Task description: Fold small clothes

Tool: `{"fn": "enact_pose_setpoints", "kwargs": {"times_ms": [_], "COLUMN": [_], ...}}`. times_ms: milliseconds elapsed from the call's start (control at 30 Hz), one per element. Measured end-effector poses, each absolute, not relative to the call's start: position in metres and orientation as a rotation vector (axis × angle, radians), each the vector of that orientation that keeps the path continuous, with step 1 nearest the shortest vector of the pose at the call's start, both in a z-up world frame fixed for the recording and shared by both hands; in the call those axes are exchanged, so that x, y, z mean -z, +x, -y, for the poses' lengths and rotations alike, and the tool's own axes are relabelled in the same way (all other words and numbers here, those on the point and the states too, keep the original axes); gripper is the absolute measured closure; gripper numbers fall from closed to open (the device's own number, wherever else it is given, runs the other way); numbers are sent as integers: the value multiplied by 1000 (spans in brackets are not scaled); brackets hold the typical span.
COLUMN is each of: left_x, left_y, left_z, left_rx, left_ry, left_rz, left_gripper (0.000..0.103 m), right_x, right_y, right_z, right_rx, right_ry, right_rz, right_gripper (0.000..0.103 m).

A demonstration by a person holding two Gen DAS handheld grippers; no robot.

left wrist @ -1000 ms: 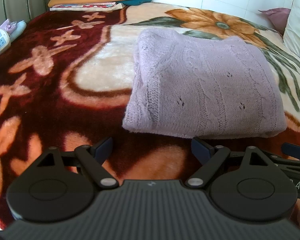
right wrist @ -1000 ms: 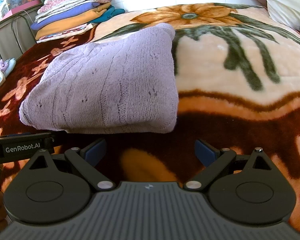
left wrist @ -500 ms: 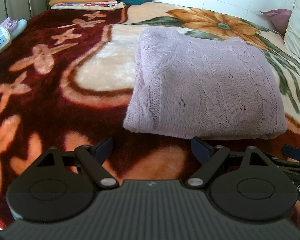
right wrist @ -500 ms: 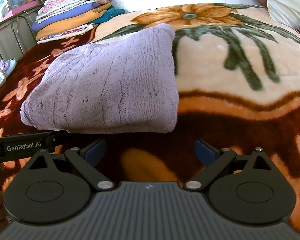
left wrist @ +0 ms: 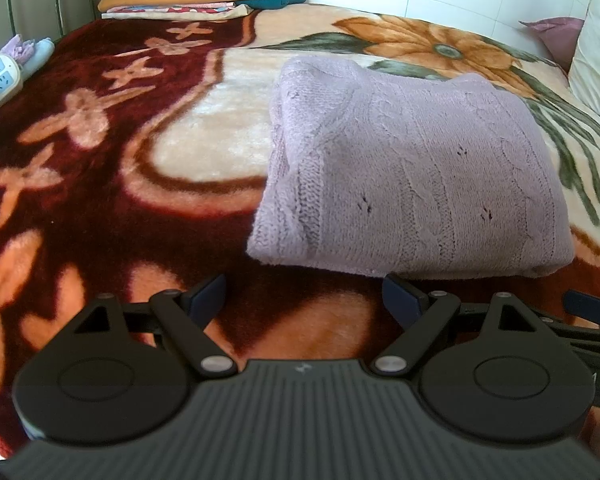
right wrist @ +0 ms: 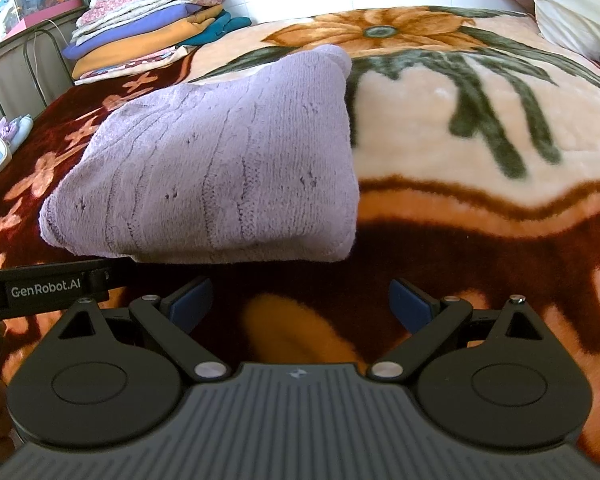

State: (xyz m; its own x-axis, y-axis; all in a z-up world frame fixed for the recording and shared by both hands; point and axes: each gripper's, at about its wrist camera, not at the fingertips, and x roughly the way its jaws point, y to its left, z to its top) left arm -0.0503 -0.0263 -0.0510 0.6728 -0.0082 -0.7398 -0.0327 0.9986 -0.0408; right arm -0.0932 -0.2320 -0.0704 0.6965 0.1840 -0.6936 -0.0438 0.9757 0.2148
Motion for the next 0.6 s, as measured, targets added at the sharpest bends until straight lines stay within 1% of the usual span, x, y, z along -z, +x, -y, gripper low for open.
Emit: {"fn": "enact_pose_setpoints", "kwargs": {"times_ms": [600], "left_x": [51], "left_y": [-50], "left_z": [28], "left_rx": [-16], "left_ry": [-45], "left_rz": [-835], "left_gripper": [16], "right_x": [70], "right_y": [-93], "right_z": [233], "right_rx": [-129], "right_ry": [189], "right_rz": [-791], "right_gripper": [5]}}
